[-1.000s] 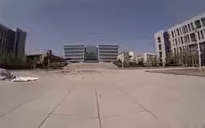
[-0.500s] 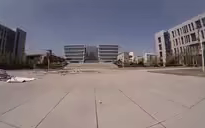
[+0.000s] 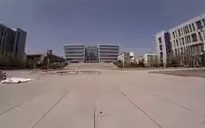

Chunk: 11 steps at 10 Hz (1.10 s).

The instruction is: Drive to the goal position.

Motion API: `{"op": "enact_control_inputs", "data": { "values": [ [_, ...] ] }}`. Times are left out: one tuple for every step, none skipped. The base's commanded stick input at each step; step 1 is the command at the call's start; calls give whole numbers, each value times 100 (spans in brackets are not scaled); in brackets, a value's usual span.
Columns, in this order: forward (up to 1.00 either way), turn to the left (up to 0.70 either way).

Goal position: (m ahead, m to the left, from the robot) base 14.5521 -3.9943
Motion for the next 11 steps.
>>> {"op": "enact_control_inputs", "data": {
  "values": [
    [70,0],
    [70,0],
    [70,0],
    [70,0],
    [70,0],
    [70,0],
    [68,0],
    [67,0],
    [67,0],
    [67,0],
    [67,0]
  ]
}}
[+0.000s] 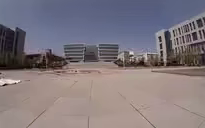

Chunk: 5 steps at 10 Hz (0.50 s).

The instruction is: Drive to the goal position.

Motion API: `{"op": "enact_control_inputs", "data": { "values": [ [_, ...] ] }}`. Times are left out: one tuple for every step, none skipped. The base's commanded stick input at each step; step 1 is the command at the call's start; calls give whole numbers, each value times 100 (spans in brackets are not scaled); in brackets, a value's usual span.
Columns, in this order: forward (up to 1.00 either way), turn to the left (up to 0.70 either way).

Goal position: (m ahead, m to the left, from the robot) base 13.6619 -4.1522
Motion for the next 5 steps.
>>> {"op": "enact_control_inputs", "data": {
  "values": [
    [66,0],
    [65,0],
    [65,0],
    [64,0],
    [64,0]
  ]
}}
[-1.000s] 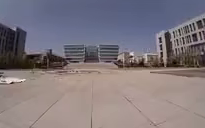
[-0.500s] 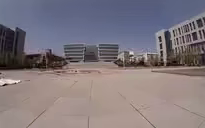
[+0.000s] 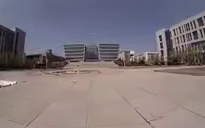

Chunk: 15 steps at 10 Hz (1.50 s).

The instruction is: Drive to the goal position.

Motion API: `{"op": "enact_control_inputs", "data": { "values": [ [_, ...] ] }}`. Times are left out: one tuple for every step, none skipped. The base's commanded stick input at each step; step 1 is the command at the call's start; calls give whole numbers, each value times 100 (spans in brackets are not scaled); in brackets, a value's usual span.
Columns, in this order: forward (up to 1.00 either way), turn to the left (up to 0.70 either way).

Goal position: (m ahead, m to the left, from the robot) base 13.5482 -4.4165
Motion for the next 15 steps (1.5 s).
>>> {"op": "enact_control_inputs", "data": {
  "values": [
    [63,0],
    [63,0],
    [62,0],
    [62,0],
    [62,0],
    [62,0],
    [61,0],
    [61,0],
    [61,0],
    [61,0],
    [61,0],
    [61,0],
    [60,0],
    [60,0],
    [61,0]
  ]
}}
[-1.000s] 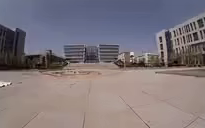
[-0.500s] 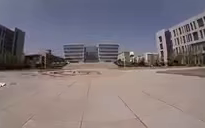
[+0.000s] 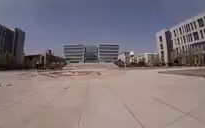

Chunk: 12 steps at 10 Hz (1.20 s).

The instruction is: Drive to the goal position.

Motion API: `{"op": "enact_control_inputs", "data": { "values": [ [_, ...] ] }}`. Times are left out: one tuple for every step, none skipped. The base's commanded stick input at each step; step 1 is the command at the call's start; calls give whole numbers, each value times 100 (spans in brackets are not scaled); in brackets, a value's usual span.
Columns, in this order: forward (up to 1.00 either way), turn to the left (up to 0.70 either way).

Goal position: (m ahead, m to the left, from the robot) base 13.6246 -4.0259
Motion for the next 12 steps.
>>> {"op": "enact_control_inputs", "data": {
  "values": [
    [60,0],
    [60,0],
    [60,0],
    [60,0],
    [60,0],
    [60,0],
    [60,0],
    [60,0],
    [61,0],
    [61,0],
    [60,0],
    [61,0]
  ]
}}
